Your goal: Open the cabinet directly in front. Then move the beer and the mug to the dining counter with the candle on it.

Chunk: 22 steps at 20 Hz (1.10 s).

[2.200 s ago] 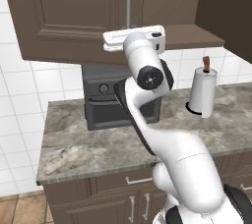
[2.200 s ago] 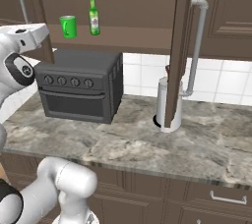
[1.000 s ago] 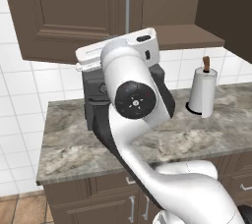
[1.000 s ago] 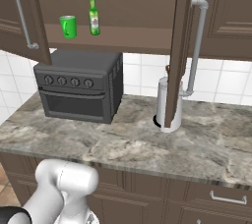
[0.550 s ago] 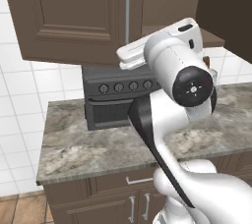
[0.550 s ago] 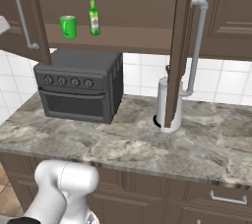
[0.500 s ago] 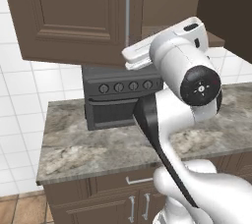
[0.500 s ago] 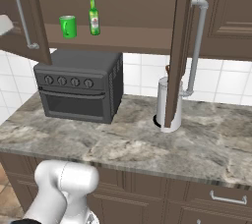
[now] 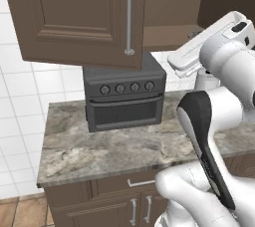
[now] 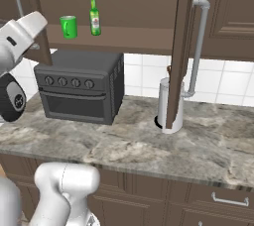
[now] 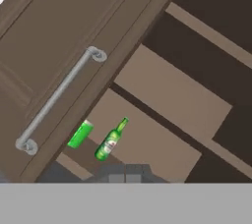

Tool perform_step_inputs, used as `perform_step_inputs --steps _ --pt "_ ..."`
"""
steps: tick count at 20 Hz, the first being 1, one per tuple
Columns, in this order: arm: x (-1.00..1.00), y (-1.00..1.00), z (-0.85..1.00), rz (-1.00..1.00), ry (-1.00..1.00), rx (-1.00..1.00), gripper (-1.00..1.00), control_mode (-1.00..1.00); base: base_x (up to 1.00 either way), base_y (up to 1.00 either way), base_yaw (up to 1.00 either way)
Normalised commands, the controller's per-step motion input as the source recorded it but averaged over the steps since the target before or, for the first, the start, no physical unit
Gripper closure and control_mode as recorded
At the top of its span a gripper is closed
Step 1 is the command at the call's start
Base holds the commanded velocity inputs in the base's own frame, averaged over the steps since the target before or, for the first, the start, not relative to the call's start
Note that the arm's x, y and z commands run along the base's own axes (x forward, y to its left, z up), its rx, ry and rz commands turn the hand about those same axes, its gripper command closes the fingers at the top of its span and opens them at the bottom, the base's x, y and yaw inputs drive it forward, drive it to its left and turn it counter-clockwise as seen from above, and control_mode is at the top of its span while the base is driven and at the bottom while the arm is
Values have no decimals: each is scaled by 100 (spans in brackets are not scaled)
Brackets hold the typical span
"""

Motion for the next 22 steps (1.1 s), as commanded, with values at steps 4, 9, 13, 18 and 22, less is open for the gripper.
perform_step_inputs --steps 4,9,13,18,22 --pt "0 -4 0 17 0 -20 100 -100 0 0 0" --pt "0 0 0 22 0 -32 100 -100 0 0 0" --pt "0 0 5 18 0 -23 100 -100 0 0 0" --pt "1 0 1 7 0 -2 -100 -100 0 0 0" --pt "0 1 0 0 0 -1 -100 -100 0 0 0"
